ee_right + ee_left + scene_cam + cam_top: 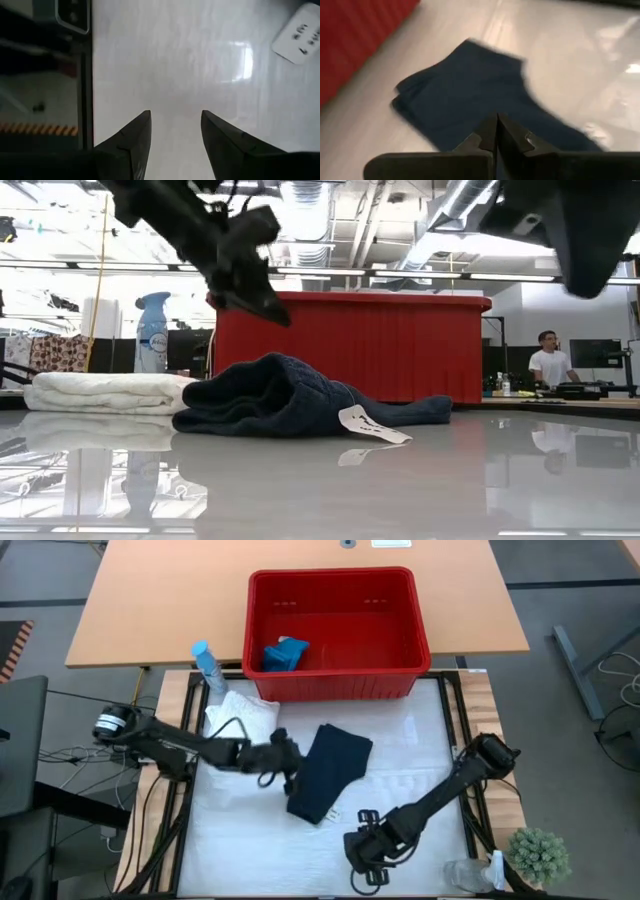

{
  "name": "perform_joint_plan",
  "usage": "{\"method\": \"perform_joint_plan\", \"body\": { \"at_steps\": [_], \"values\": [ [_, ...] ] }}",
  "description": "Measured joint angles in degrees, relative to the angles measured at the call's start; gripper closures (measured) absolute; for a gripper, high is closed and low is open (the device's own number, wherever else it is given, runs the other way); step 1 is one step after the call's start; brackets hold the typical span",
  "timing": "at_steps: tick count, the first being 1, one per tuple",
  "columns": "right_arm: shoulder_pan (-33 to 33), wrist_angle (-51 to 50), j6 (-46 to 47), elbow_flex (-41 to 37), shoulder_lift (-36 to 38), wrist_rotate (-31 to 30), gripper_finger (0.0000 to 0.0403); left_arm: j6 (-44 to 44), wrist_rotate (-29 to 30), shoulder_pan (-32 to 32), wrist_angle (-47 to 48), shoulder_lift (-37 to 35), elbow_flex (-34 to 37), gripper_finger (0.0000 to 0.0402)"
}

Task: Fold Laundry from Bin
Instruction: Fold the black shorts

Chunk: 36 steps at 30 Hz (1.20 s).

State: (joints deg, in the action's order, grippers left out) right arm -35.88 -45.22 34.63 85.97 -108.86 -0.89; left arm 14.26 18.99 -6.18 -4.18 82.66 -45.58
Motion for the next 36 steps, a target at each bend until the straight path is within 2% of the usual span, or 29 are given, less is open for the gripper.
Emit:
{"method": "perform_joint_plan", "body": {
  "at_steps": [4, 6, 9, 13, 16, 22, 25, 30, 36],
  "values": [
    [-2.0, 1.42, 6.46, 0.0, 0.0, -3.18, 0.0207, 8.59, -1.07, 6.8, 2.09, 1.74, -0.04, 0.0401],
    [-2.93, 1.6, 9.25, 0.0, 0.0, -5.1, 0.0207, 12.78, -7.08, 10.99, 4.6, 2.15, 0.2, 0.0401],
    [-4.28, 2.32, 12.41, 0.0, -0.07, -8.36, 0.0207, 13.42, -16.68, 15.44, 3.27, 3.76, 0.06, 0.0393],
    [-5.45, 2.39, 15.56, 0.03, -0.07, -11.17, 0.0207, 13.47, -20.99, 17.06, 0.19, 6.28, 0.06, 0.0358],
    [-5.8, 2.41, 17.02, 0.04, -0.09, -11.69, 0.0207, 12.33, -21.09, 17.07, -2.63, 8.78, -0.6, 0.0322],
    [-6.2, 2.33, 18.86, 0.04, -0.13, -11.71, 0.0207, 12.31, -16.47, 17.16, -2.48, 12.6, -3.86, 0.0267],
    [-6.19, 2.24, 19.09, 0.04, -0.13, -11.71, 0.0207, 11.92, -14.44, 17.2, -1.11, 14.89, -5.51, 0.0264],
    [-6.18, 2.02, 19.07, 0.04, -0.13, -11.71, 0.0207, 11.06, -14.47, 17.27, 1.79, 18.82, -7.97, 0.0276],
    [-6.14, 1.5, 19.04, 0.04, -0.15, -11.71, 0.0207, 11.55, -13.95, 17.28, 2.65, 19.73, -7.96, 0.0289]
  ]
}}
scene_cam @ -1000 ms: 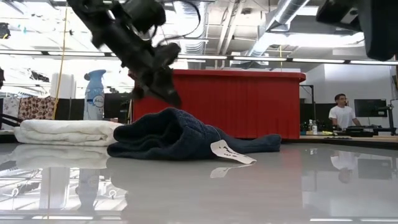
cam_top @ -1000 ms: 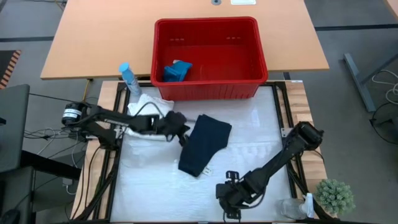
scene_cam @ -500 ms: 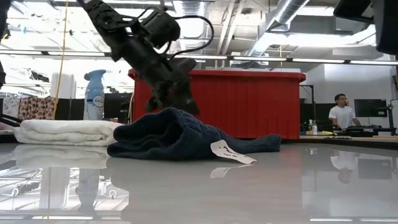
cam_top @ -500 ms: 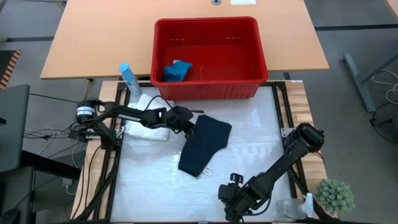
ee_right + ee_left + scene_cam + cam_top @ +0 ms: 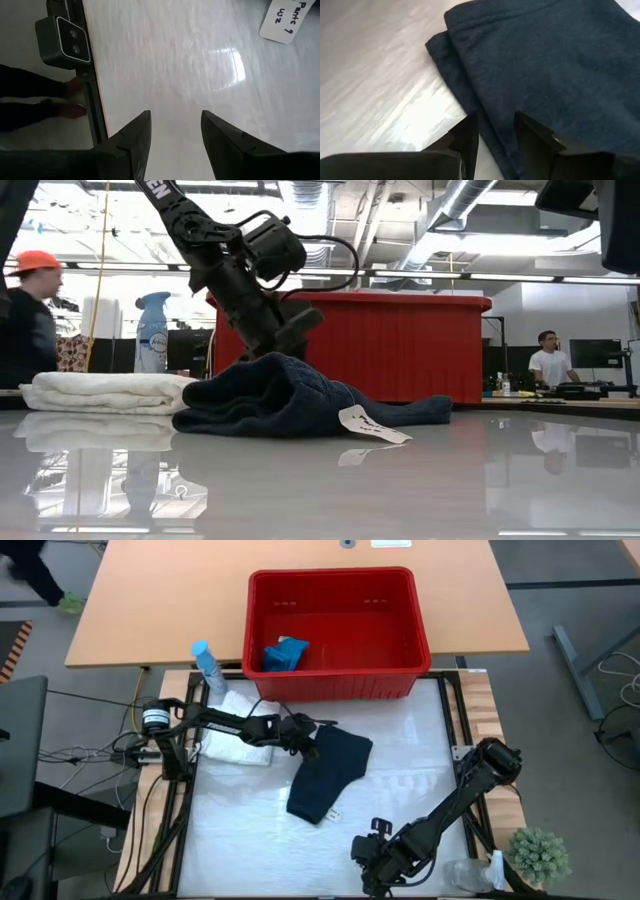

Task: Fold Laundry from Bin
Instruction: Fold the black shorts

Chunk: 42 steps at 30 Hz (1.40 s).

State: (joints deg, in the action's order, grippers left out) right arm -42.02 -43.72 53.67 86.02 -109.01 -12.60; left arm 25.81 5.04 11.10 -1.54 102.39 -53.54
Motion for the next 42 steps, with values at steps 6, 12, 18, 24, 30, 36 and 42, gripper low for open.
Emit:
{"method": "perform_joint_plan", "body": {
  "at_steps": [6, 12, 18, 24, 30, 36, 42],
  "values": [
    [0.0, -0.39, -0.09, 0.0, 0.01, 0.0, 0.0207, -0.73, -0.54, -0.01, 0.56, 0.0, 0.0, 0.0342],
    [0.02, -0.42, -0.13, 0.0, 0.0, 0.0, 0.0207, -1.28, -2.11, -0.01, 0.72, 0.0, 0.0, 0.0396],
    [-0.01, -0.41, -0.13, 0.0, 0.0, -0.06, 0.0207, -0.7, -3.66, -0.01, 0.93, -0.13, 0.0, 0.0401],
    [-0.34, -0.38, 0.2, 0.0, 0.01, -0.85, 0.0207, -0.45, -4.65, -0.01, 0.74, -0.31, 0.0, 0.0362],
    [-0.64, -0.31, 0.31, 0.0, 0.01, -0.92, 0.0207, 0.22, -6.27, -0.05, 0.99, -0.17, 0.02, 0.0293],
    [-0.63, -0.33, 0.07, 0.0, 0.0, -1.0, 0.0207, 1.85, -5.75, -0.05, 3.65, -0.15, 0.02, 0.0308],
    [-0.74, -0.33, -0.13, 0.0, 0.0, -1.01, 0.0207, 1.88, -5.88, -0.03, 4.34, -0.11, 0.04, 0.039]
  ]
}}
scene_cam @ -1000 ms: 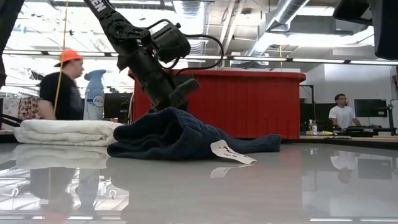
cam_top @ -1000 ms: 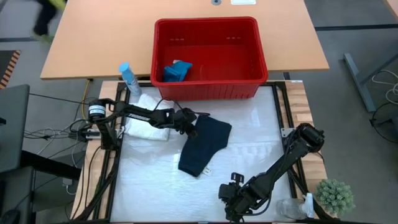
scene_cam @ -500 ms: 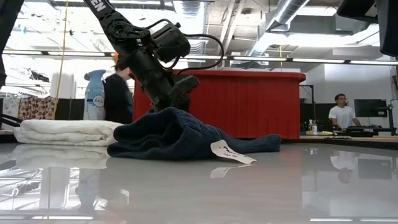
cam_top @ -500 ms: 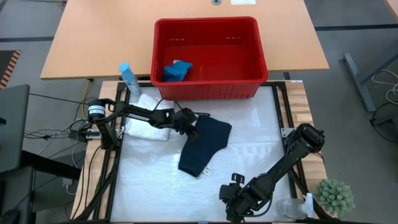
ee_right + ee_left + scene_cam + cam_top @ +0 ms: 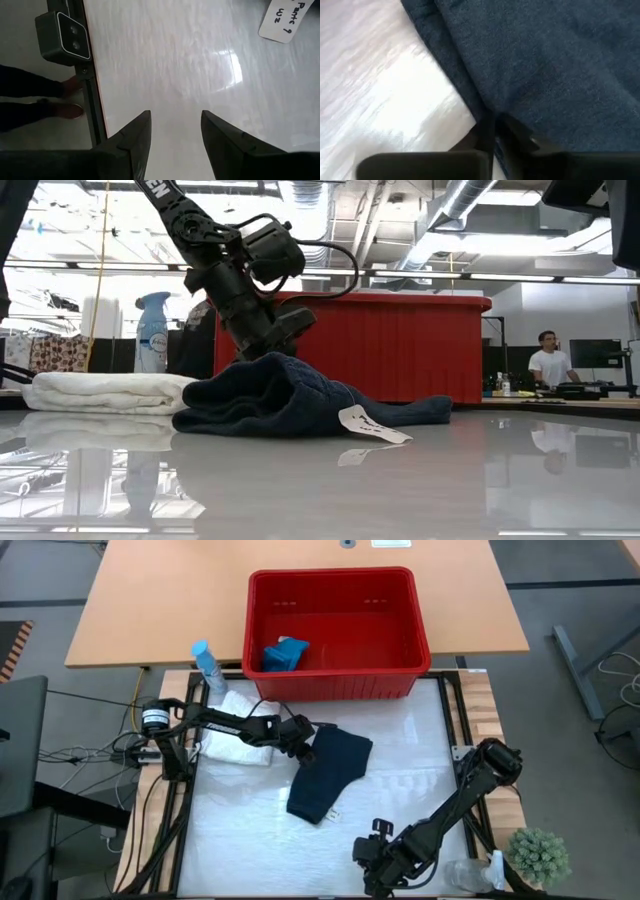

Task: Fold Laundry from Bin
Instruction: Fold the black shorts

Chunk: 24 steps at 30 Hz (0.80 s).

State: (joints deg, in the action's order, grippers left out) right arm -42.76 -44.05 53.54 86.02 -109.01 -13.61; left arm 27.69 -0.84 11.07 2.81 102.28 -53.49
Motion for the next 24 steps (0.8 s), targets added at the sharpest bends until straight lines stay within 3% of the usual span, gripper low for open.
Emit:
{"method": "perform_joint_plan", "body": {
  "at_steps": [16, 24],
  "values": [
    [-0.28, 0.18, -0.02, 0.0, 0.0, 0.0, 0.0207, 5.74, -0.37, -2.19, 1.69, -3.38, 0.0, 0.0401],
    [-0.28, -0.17, 0.0, 0.0, 0.0, 0.0, 0.0207, 6.39, 3.21, -3.6, 7.52, -6.56, -0.04, 0.0401]
  ]
}}
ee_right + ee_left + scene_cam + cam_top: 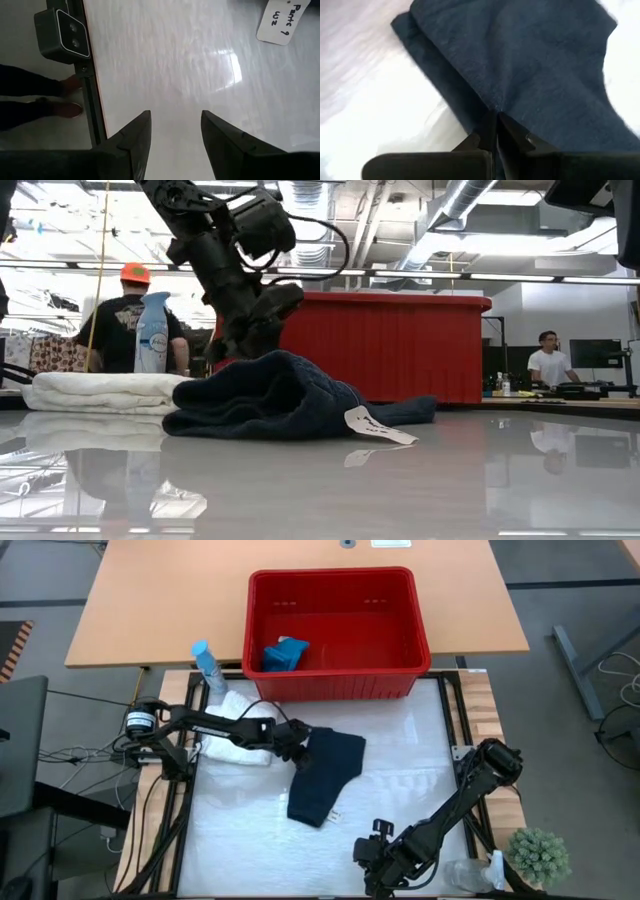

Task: Fold Laundry from Bin
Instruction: Fold the black shorts

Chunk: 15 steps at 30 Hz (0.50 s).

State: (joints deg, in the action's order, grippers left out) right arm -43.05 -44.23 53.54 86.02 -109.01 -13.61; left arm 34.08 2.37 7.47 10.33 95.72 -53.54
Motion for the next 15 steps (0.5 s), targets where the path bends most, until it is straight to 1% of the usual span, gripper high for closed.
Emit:
{"method": "perform_joint_plan", "body": {
  "at_steps": [9, 12, 15],
  "values": [
    [0.09, -0.5, 0.0, 0.0, 0.0, -0.06, 0.0207, -0.86, -0.41, -1.11, 2.66, 1.03, 0.04, 0.04],
    [0.07, -0.54, 0.0, 0.0, 0.01, -0.12, 0.0207, -2.34, -1.79, -1.1, 3.67, 1.03, 0.06, 0.0382],
    [0.07, -0.52, 0.03, 0.0, 0.01, -0.26, 0.0207, -3.78, -4.34, -1.06, 4.3, 1.03, 0.06, 0.0347]
  ]
}}
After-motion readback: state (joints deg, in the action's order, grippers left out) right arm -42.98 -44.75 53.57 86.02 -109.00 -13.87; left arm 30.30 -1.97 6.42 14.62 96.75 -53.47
